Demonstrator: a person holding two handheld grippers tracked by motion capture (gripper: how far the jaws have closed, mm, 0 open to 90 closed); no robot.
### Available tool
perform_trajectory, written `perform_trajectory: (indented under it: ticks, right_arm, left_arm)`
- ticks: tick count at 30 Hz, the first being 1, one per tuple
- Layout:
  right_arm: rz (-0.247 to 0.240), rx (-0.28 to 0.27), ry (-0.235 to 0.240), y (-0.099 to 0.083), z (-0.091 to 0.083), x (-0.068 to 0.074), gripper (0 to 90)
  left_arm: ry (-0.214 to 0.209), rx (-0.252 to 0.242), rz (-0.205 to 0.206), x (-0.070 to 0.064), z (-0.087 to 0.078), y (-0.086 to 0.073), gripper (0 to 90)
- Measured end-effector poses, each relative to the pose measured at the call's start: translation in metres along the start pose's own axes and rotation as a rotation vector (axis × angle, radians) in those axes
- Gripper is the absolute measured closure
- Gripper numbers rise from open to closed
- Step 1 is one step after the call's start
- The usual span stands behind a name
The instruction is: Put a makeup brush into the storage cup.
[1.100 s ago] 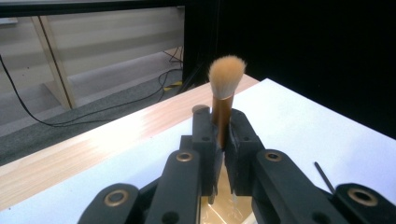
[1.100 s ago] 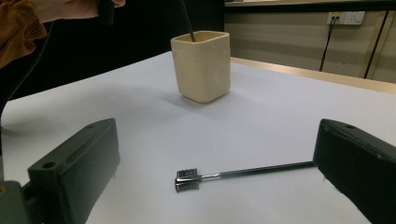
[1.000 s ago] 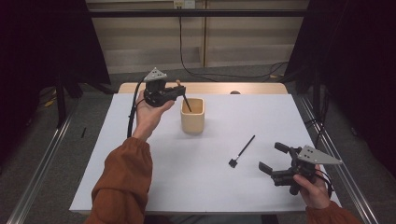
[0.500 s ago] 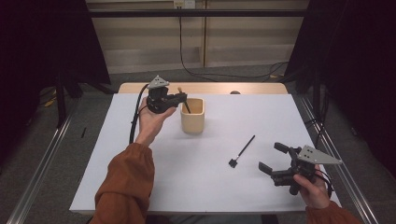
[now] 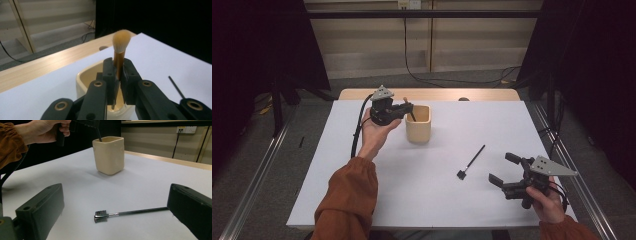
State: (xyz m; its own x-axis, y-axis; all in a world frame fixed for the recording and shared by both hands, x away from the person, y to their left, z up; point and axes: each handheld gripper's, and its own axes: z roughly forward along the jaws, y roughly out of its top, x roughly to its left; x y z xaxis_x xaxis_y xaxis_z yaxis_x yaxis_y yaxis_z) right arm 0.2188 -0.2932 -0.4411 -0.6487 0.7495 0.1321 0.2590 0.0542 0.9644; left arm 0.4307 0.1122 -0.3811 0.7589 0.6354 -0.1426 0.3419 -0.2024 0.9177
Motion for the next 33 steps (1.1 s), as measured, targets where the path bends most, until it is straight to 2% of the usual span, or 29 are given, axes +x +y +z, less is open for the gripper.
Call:
perform_trajectory:
  ticks: [8, 13, 17, 20, 25, 33]
  right_arm:
    - [0.0, 0.001, 0.004, 0.0, 0.0, 0.0, 0.2]
    - [-0.001, 0.002, 0.005, 0.0, 0.0, -0.001, 0.3]
    - [0.005, -0.001, 0.004, 0.0, 0.001, -0.001, 0.4]
    - [0.003, -0.003, 0.0, 0.0, 0.001, -0.001, 0.7]
    - [0.002, 0.0, 0.001, 0.0, 0.001, -0.001, 0.7]
    - [0.002, 0.001, -0.001, -0.001, 0.001, -0.002, 0.7]
  left_arm:
    - [0.029, -0.022, -0.002, 0.002, 0.0, -0.003, 70.7]
    - [0.061, -0.039, -0.01, 0.003, -0.001, -0.005, 47.9]
    - [0.052, -0.045, -0.018, 0.002, -0.001, -0.006, 32.9]
    - [0.041, -0.054, -0.006, 0.0, -0.001, -0.007, 29.6]
    - [0.037, -0.057, -0.031, -0.001, -0.003, -0.008, 12.0]
    - [0.033, -0.071, -0.05, -0.001, -0.011, -0.016, 2.3]
